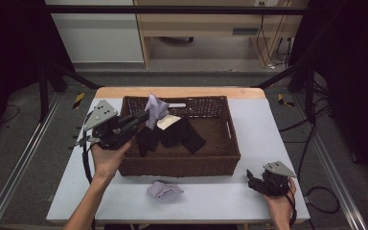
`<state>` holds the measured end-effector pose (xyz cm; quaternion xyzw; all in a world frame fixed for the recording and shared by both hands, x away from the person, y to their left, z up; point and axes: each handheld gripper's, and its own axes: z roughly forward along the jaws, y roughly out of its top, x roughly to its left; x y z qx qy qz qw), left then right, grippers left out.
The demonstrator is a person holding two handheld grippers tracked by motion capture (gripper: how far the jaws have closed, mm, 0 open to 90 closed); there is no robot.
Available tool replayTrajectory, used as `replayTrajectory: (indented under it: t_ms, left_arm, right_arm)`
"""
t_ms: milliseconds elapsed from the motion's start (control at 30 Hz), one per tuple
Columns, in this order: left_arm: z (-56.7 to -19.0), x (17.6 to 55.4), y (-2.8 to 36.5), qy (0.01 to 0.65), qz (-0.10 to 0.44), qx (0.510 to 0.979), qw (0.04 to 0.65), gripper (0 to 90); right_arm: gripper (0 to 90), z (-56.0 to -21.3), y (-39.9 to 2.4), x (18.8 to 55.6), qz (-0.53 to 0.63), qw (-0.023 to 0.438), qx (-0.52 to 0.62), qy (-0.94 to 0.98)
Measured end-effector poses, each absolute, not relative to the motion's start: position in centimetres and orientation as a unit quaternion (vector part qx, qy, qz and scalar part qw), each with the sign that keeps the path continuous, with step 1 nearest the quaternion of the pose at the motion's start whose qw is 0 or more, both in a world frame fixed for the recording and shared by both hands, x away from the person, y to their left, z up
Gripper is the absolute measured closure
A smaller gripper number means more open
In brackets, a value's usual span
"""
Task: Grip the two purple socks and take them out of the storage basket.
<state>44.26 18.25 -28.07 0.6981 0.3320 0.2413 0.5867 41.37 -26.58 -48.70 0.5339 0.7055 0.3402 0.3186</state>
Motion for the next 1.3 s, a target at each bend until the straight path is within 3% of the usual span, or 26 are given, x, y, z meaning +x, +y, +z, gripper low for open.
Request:
replayTrajectory:
  t_ms: [500,1300]
  left_arm:
    - [-27.4,39.7,18.2,0.284,0.239,0.712,0.597,85.9]
    - [-30.4,34.9,18.6,0.248,0.205,0.742,0.588,85.9]
  right_arm:
    - [17.9,-48.6,-26.8,41.0,0.359,0.327,0.531,0.695]
    - [16.9,-48.5,-26.9,40.9,0.362,0.328,0.534,0.690]
